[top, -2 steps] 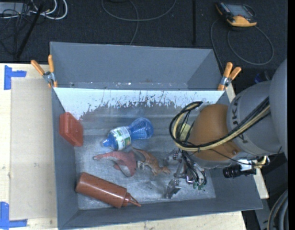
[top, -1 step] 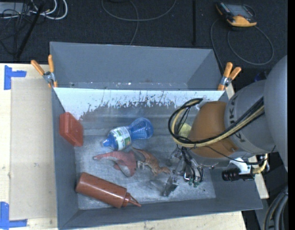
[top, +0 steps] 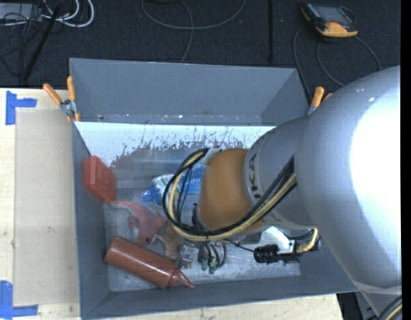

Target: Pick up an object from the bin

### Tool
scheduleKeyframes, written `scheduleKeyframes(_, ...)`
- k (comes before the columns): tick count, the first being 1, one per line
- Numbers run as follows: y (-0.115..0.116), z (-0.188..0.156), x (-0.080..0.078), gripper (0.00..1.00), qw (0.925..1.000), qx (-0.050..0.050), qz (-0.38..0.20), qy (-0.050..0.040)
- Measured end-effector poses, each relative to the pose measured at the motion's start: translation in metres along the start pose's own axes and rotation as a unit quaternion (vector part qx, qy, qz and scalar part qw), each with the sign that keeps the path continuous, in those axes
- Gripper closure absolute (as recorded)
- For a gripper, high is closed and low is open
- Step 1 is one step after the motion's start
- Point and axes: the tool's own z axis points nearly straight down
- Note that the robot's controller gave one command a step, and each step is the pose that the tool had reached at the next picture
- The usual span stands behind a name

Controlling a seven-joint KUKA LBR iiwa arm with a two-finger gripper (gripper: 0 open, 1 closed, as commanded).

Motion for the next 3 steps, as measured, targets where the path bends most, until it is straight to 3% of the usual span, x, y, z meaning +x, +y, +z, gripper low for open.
scheduleKeyframes(1,0.0,0.0,0.0,1.0,1.0,0.0,0.0,-0.0001)
scheduleKeyframes(2,-0.012,-0.053,0.002,1.0,0.9999,0.002,0.011,0.0033)
scheduleKeyframes(3,-0.024,-0.106,-0.003,1.0,0.9998,0.0,0.018,0.0001)
